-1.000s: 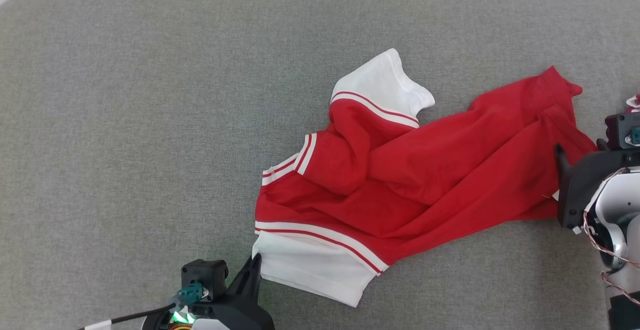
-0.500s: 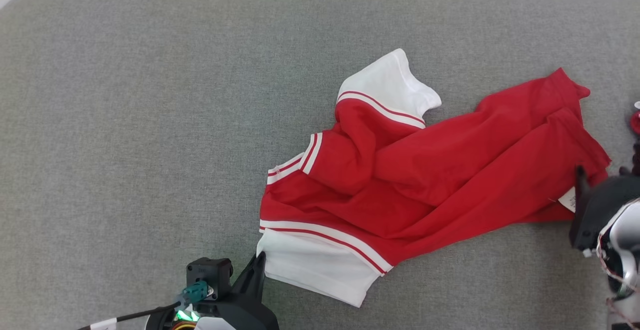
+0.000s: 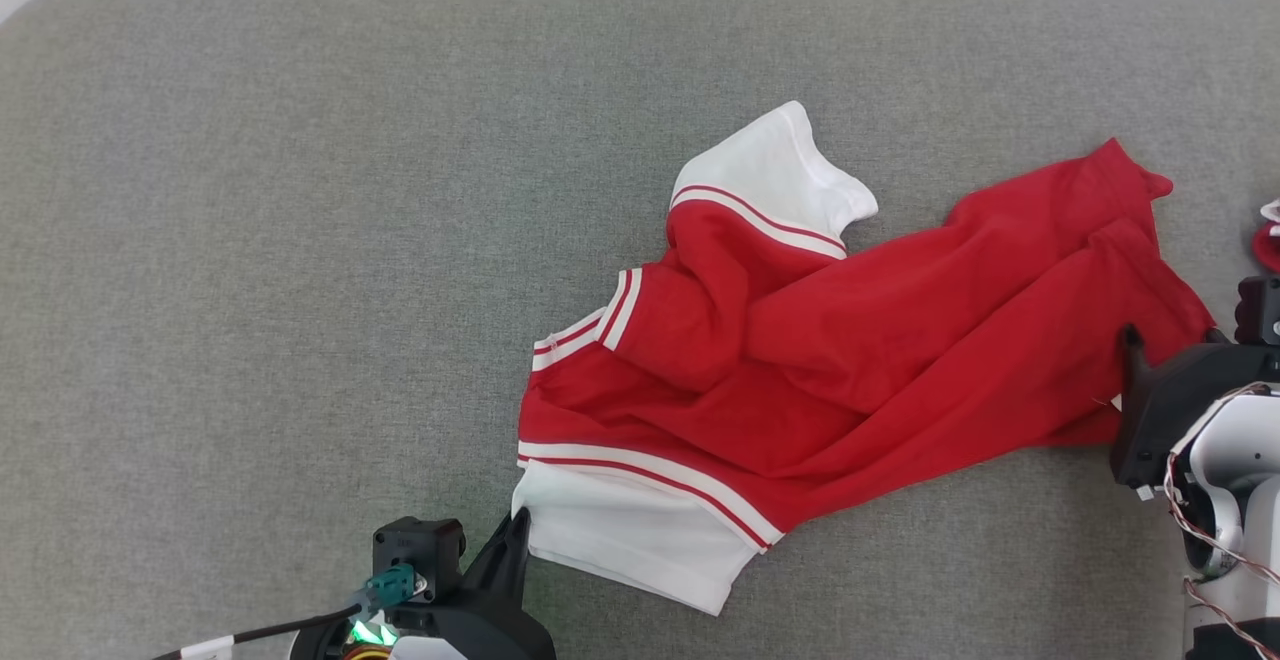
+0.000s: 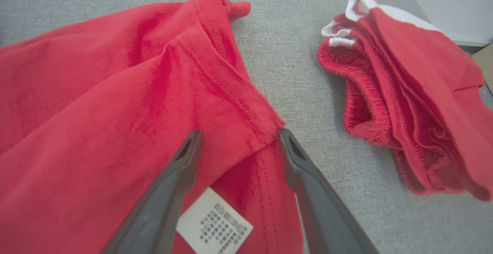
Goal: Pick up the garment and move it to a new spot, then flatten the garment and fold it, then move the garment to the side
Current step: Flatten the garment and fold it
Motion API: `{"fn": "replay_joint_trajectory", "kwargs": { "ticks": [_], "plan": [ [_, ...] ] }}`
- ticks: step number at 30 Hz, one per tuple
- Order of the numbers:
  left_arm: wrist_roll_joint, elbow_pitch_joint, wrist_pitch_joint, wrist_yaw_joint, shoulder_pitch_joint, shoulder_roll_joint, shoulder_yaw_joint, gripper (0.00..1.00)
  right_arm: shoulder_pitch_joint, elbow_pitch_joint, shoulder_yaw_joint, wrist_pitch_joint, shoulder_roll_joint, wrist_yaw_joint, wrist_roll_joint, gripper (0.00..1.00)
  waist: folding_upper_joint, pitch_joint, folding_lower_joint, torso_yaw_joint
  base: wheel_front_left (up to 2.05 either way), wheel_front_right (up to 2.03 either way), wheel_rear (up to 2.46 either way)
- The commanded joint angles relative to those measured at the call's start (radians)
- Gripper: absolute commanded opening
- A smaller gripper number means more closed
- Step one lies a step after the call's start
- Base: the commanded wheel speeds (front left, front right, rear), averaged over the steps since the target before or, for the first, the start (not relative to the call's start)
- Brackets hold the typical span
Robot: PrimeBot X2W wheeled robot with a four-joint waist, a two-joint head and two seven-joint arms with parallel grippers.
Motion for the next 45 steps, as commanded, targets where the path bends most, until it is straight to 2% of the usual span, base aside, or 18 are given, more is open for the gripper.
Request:
{"fn": "replay_joint_trajectory", "kwargs": {
  "ticks": [1, 11, 20, 22, 23, 25, 26, 27, 30, 35, 39, 42, 45],
  "plan": [
    [0.005, 0.006, 0.009, 0.001, 0.013, 0.007, -0.007, 0.00, -0.011, 0.008, 0.000, -0.010, 0.007, -0.002, -0.010, 0.98, -0.0001, 0.000, -0.0001, 0.003, 0.00, 0.00, 0.00],
    [0.000, -0.002, 0.009, 0.005, 0.017, 0.011, -0.008, 0.00, -0.034, 0.029, -0.060, -0.028, 0.017, -0.002, -0.040, 1.00, -0.0001, 0.005, -0.0001, 0.006, 0.00, 0.00, 0.00],
    [0.001, -0.007, 0.013, 0.005, 0.005, 0.015, -0.006, 0.00, -0.058, 0.058, -0.054, -0.034, 0.031, -0.002, -0.027, 1.00, -0.0001, 0.017, -0.0001, -0.002, 0.00, 0.00, 0.00],
    [0.001, -0.006, 0.014, 0.005, 0.003, 0.016, -0.006, 0.00, -0.064, 0.064, -0.051, -0.037, 0.031, -0.002, -0.023, 0.96, -0.0001, 0.018, -0.0001, -0.002, 0.00, 0.00, 0.00],
    [0.002, -0.006, 0.015, 0.005, 0.001, 0.016, -0.007, 0.00, -0.068, 0.072, -0.044, -0.036, 0.030, -0.002, -0.024, 0.93, -0.0001, 0.019, -0.0001, 0.000, 0.00, 0.00, 0.00],
    [0.003, -0.006, 0.016, 0.008, 0.000, 0.017, -0.007, 0.00, -0.077, 0.080, -0.034, -0.043, 0.031, -0.002, -0.022, 0.63, -0.0001, 0.020, -0.0001, 0.002, 0.00, 0.00, 0.00],
    [0.002, -0.006, 0.016, 0.009, 0.001, 0.017, -0.006, 0.00, -0.079, 0.083, -0.030, -0.043, 0.032, -0.002, -0.022, 0.36, -0.0001, 0.020, -0.0001, 0.003, 0.00, 0.00, 0.00],
    [0.002, -0.007, 0.016, 0.010, 0.001, 0.018, -0.006, 0.00, -0.079, 0.086, -0.027, -0.043, 0.034, -0.002, -0.022, 0.24, -0.0001, 0.019, -0.0001, 0.004, 0.00, 0.00, 0.00],
    [-0.001, -0.006, 0.016, 0.013, 0.003, 0.018, -0.005, 0.00, -0.076, 0.087, -0.019, -0.045, 0.037, -0.002, -0.021, 0.00, -0.0001, 0.017, -0.0001, 0.006, 0.00, 0.00, 0.00],
    [-0.001, -0.026, -0.023, 0.007, 0.002, 0.020, 0.020, 0.00, -0.063, 0.049, -0.013, -0.065, 0.041, -0.002, -0.003, 0.00, -0.0001, 0.004, -0.0001, 0.002, 0.00, 0.00, 0.00],
    [0.009, -0.072, -0.082, 0.001, -0.019, 0.028, 0.061, 0.00, -0.058, -0.005, -0.018, -0.086, 0.058, -0.002, 0.055, 0.00, -0.0001, -0.015, -0.0001, -0.009, 0.00, 0.00, 0.00],
    [-0.007, -0.115, -0.141, -0.018, -0.030, 0.028, 0.113, 0.00, -0.065, -0.047, -0.025, -0.105, 0.073, -0.002, 0.136, 0.00, -0.0001, -0.030, -0.0001, -0.018, 0.00, 0.00, 0.00],
    [-0.049, -0.166, -0.191, -0.057, -0.048, 0.013, 0.189, 0.00, -0.073, -0.085, -0.035, -0.129, 0.080, -0.002, 0.180, 0.00, -0.0001, -0.048, -0.0001, -0.027, 0.00, 0.00, 0.00]
  ]
}}
